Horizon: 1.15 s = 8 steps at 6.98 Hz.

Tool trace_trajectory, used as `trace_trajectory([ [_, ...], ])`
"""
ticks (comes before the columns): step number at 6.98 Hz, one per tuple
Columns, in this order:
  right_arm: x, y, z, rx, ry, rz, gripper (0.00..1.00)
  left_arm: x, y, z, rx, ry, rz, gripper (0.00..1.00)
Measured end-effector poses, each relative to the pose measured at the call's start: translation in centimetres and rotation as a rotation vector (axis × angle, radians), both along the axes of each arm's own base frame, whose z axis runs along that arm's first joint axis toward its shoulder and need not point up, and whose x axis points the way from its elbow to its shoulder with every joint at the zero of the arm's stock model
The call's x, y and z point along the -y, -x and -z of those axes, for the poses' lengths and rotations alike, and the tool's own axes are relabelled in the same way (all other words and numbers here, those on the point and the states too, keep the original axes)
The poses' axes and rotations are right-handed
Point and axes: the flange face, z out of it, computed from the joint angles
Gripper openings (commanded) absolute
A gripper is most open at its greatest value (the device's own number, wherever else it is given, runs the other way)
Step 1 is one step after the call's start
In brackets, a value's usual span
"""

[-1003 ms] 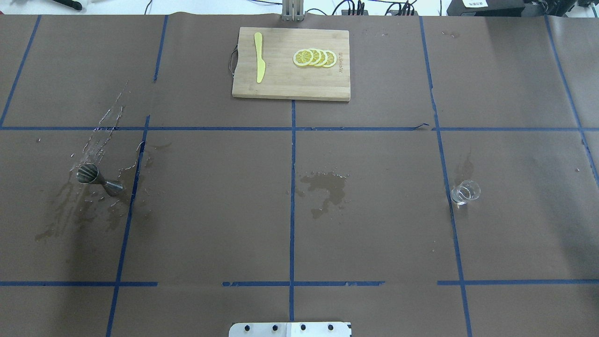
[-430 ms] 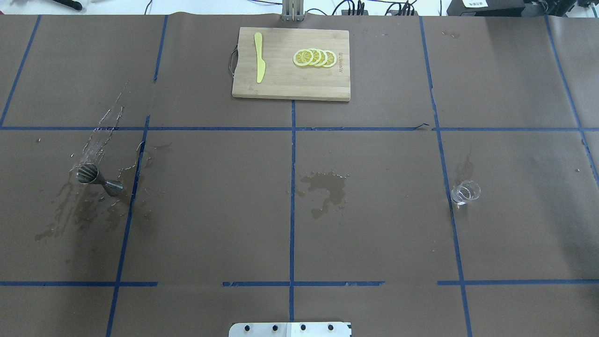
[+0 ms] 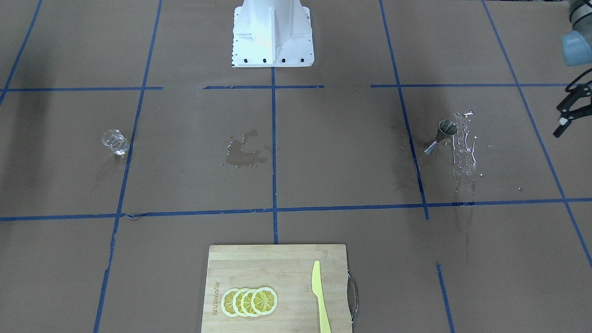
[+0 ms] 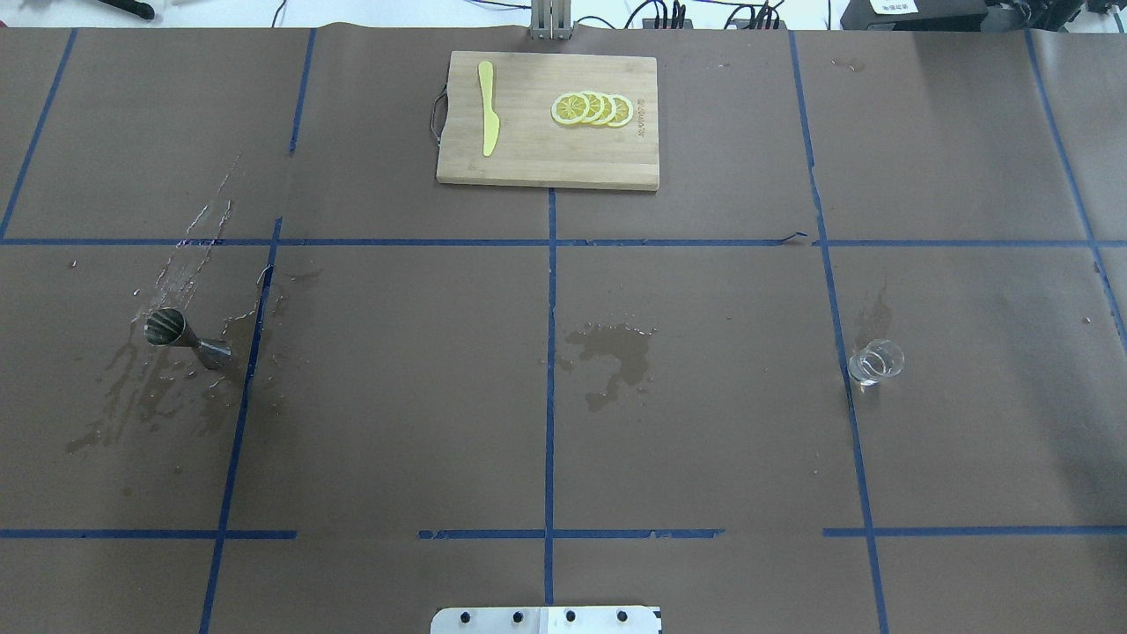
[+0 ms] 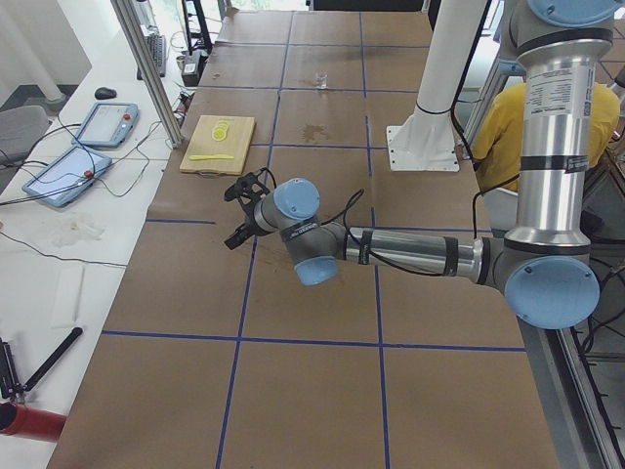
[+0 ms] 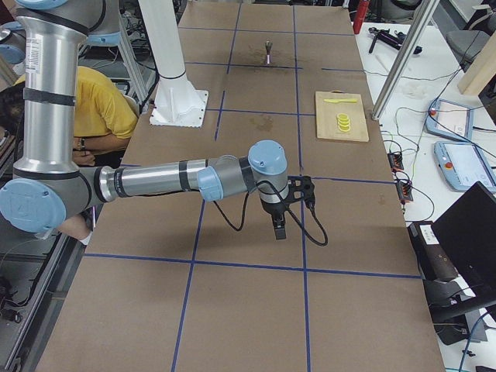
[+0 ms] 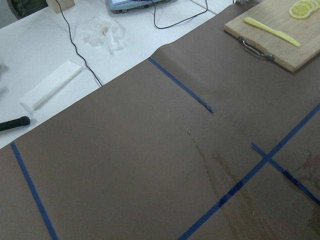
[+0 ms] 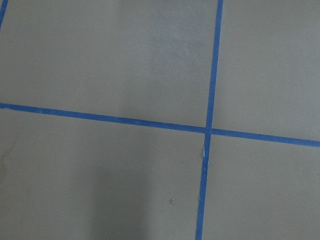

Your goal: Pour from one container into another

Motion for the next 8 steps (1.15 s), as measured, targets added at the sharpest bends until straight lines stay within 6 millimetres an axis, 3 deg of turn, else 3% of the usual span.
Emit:
trace_trajectory([
  [2,-0.1,-0.1,-0.1,-0.001,0.002,-0.001,1.0,-2.1,-9.0,2.2,-0.145,0.017,0.106,1.0],
  [4,-0.1,-0.1,-0.2,-0.002,0.003,-0.002,1.0,-5.6,-13.5,3.0,-0.236,-0.01,0.186,1.0],
  [6,0.0,-0.1,-0.2,-0.003,0.003,-0.002,1.0,-8.9,-17.5,2.2,-0.267,-0.017,0.275,1.0],
  [8,-0.1,-0.1,-0.2,-0.003,0.003,-0.003,1.0,-12.2,-20.2,0.9,-0.253,-0.032,0.348,1.0],
])
